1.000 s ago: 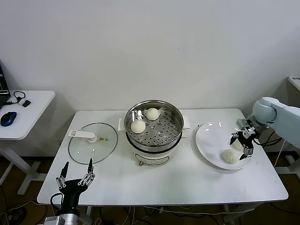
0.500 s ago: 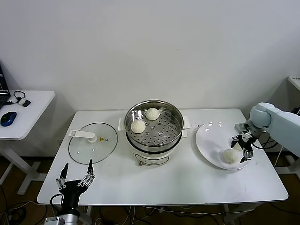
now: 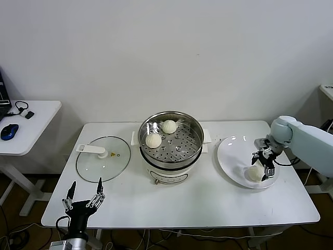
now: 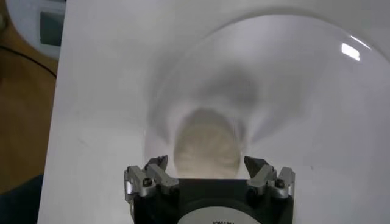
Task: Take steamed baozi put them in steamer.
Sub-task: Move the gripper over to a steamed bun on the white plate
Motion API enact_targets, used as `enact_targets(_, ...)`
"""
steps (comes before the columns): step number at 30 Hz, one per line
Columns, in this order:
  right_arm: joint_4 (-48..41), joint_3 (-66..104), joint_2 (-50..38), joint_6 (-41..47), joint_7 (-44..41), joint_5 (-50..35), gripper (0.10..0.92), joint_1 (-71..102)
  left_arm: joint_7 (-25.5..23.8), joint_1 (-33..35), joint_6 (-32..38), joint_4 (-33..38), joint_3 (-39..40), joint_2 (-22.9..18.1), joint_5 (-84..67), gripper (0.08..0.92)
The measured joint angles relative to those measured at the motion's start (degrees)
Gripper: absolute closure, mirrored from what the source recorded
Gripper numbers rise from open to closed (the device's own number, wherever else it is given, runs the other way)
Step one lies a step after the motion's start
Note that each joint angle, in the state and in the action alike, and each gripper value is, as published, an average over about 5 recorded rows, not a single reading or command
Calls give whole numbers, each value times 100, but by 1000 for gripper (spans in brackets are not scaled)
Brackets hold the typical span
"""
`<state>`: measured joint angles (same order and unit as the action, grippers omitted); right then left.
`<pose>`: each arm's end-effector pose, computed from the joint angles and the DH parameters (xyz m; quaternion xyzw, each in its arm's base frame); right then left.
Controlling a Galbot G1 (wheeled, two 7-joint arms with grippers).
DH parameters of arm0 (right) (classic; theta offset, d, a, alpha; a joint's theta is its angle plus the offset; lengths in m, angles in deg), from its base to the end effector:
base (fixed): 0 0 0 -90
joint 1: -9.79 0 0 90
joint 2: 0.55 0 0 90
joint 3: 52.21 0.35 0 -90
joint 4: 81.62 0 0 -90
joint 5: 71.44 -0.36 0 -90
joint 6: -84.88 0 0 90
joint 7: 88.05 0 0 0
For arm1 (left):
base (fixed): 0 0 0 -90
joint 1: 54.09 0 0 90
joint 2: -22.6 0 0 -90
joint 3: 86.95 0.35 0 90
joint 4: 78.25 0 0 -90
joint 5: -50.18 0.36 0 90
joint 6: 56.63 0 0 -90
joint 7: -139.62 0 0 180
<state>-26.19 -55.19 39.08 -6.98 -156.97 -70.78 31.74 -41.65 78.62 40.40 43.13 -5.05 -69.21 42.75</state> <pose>0.5336 -0.2381 -0.2317 0.5462 -0.4539 0.5153 0.4797 0.1125 0.0381 -0.3268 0.0631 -0.9970 0.0303 0.0337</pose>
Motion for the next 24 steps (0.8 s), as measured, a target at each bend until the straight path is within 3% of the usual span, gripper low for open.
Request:
enact_targets(14,-87,139,49,-19,7,117,210,138,1,-23,-1,-38,6,8,-1,177)
enact_targets(24,-130,232,84,-29,8,142,337,183,1,-46,-7,-57,23,9,5,177)
